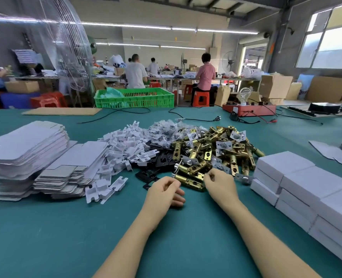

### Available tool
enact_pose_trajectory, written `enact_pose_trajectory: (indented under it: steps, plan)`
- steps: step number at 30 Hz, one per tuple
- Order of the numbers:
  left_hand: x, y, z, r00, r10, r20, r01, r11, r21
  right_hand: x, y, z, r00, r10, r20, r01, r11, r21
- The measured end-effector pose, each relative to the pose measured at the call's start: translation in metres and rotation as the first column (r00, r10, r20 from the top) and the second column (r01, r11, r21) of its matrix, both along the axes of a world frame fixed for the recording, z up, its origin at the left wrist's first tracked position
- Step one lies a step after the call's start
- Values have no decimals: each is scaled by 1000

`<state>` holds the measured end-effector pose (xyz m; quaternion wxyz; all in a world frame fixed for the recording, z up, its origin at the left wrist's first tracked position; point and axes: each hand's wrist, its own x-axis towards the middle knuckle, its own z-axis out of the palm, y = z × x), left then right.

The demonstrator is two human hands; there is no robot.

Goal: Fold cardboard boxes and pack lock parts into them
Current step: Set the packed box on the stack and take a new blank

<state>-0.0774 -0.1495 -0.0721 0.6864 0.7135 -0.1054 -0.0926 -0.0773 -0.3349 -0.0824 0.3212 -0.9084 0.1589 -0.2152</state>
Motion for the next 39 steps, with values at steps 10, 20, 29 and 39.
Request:
enact_pose_trajectory:
  steps: [10, 20, 29, 39]
  plan:
    - [45, 78, 55, 621, 579, 529, -770, 579, 270, 6, -11, 6, 999, 23, 49, -34, 968, 250]
    - [91, 175, 36, 890, 193, 413, -413, -43, 910, 11, -13, 1, 999, -25, 27, 17, 967, 254]
    - [80, 165, 47, 835, 130, 535, -530, -72, 845, 12, -14, 0, 1000, -17, 8, 14, 971, 238]
    - [13, 78, 79, 304, 359, 883, -891, 434, 131, 10, -12, 1, 998, -7, 57, -7, 969, 248]
